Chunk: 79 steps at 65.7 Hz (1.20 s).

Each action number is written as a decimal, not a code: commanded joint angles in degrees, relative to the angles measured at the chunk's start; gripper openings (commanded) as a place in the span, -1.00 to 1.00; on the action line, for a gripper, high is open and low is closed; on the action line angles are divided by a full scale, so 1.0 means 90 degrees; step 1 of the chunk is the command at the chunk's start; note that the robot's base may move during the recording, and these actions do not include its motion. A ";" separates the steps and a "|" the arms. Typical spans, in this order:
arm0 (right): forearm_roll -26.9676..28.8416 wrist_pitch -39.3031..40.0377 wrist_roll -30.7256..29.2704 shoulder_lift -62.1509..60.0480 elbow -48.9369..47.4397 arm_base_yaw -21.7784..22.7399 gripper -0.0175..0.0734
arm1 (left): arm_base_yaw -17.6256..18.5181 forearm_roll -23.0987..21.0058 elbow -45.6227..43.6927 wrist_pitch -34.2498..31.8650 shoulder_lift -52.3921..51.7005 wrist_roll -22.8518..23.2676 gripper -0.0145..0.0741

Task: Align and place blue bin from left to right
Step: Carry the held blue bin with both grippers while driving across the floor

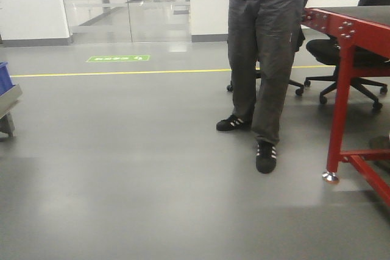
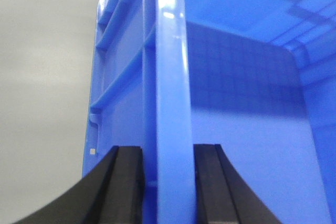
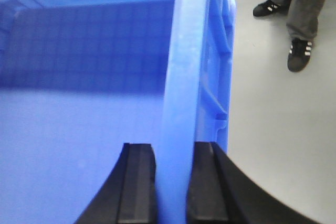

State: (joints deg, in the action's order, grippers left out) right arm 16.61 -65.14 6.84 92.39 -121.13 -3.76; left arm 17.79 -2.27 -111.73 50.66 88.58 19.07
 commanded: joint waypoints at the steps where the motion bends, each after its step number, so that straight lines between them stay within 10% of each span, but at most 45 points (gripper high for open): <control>1: 0.0006 0.0467 -0.0142 -0.0110 -0.0100 0.0001 -0.77 | 0.0029 -0.0152 -0.0132 -0.1410 -0.0218 -0.0042 -0.92; 79: 0.0006 0.0483 -0.0142 -0.0110 -0.0100 0.0001 -0.77 | 0.0029 -0.0149 -0.0132 -0.1422 -0.0218 -0.0042 -0.92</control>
State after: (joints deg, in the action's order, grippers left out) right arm 16.61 -64.90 6.95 92.39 -121.17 -3.76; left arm 17.79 -2.14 -111.73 50.66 88.58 19.07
